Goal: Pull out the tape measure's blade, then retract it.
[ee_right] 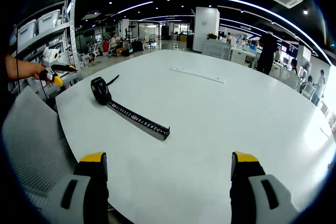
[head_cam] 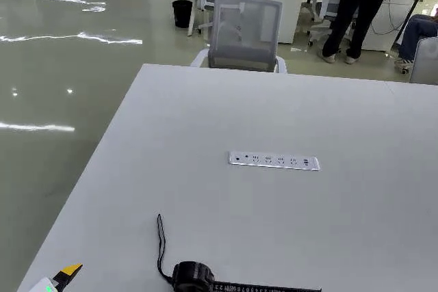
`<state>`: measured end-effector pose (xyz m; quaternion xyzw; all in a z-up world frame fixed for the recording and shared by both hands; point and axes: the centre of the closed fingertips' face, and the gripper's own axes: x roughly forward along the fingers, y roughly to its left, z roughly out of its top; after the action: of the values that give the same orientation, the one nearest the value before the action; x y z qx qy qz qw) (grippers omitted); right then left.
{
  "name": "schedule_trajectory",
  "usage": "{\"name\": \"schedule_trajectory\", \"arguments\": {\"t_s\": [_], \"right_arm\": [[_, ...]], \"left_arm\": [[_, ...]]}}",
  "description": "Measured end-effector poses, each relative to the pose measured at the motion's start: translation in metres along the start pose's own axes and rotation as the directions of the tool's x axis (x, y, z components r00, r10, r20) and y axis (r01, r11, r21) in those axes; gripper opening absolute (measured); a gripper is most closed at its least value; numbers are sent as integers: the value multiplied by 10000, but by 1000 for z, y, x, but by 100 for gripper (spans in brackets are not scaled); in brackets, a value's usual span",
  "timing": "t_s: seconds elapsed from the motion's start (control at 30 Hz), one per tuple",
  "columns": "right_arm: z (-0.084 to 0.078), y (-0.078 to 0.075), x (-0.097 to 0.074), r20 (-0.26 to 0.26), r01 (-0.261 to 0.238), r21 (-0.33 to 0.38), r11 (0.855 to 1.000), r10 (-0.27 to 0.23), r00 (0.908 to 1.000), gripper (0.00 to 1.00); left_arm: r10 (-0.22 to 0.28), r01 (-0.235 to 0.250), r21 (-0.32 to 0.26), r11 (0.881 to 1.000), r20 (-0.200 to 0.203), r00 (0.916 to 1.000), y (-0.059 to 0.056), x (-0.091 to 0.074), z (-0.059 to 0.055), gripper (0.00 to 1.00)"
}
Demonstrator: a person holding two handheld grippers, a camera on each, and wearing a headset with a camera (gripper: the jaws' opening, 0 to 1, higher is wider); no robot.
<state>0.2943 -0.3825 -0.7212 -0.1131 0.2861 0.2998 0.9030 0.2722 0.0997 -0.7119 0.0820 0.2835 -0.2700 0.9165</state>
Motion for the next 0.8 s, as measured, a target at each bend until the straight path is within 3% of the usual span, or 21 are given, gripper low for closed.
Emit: {"name": "schedule_trajectory", "arguments": {"t_s": [0.2,0.43,0.53,0.67,0.8], "right_arm": [[-2,0,-7,36,152,-51,9999,-152,9999,100],[-6,6,-22,127,180,-70,9998,-179,9998,100],[-7,5,-30,143,355,110,9993,-357,9993,100],[-2,10,-40,305,365,53,9993,-366,9989,100],[-8,15,-48,335,320,402,9987,-333,9989,100]], "left_arm": [[63,-63,4,10000,333,9994,-6,-13,5,99],[296,-279,-251,9993,679,9973,-3,-33,5,99],[355,-319,-525,9981,681,9971,-3,-42,-5,99],[554,-528,-888,9947,269,9981,-1,-52,-24,99],[656,-617,-1031,9928,346,9972,4,-60,-30,99]]}}
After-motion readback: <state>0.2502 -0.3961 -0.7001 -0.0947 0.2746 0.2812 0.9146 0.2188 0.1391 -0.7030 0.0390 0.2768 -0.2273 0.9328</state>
